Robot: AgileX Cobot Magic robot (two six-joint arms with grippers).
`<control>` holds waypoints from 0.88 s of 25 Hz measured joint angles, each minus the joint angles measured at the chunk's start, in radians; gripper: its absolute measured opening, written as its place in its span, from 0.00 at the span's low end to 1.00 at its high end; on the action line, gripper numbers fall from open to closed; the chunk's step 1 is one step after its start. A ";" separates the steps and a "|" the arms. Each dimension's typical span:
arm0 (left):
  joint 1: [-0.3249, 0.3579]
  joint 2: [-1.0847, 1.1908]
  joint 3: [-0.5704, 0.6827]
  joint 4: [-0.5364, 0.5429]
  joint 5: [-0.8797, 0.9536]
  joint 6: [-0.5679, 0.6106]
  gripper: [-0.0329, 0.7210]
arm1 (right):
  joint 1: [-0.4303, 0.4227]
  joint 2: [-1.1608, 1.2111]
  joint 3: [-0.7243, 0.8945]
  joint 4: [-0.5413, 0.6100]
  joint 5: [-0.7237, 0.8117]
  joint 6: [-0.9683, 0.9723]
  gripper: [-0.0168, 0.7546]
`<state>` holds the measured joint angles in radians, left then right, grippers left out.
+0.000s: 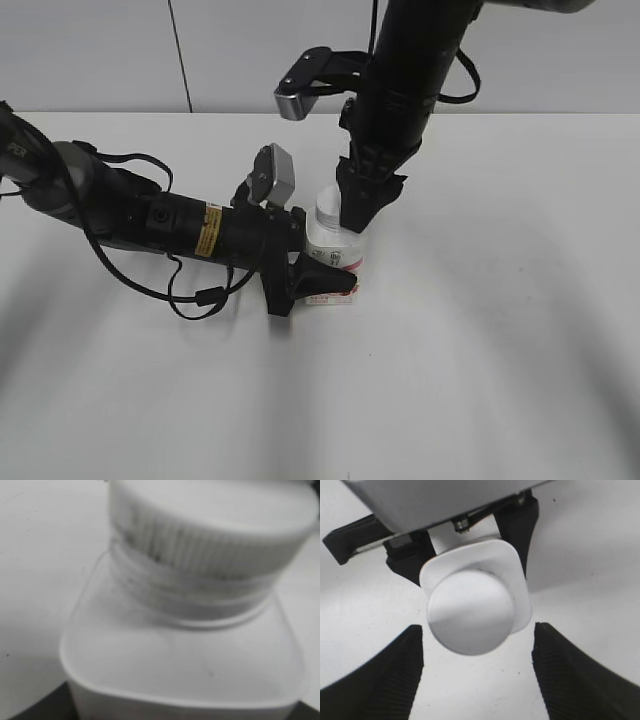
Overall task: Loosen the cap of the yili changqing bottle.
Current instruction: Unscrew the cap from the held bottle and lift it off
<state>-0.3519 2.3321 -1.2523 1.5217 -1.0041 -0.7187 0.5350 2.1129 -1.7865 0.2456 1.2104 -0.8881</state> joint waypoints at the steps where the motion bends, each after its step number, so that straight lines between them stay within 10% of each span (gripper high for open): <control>1: 0.000 0.000 0.000 0.000 0.000 0.000 0.57 | 0.000 -0.003 0.000 -0.016 0.001 0.034 0.72; 22: 0.001 0.000 0.000 -0.006 0.003 -0.005 0.57 | 0.000 -0.065 0.037 -0.103 0.017 0.545 0.71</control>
<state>-0.3510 2.3321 -1.2523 1.5157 -1.0015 -0.7241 0.5350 2.0482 -1.7499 0.1424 1.2270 -0.3428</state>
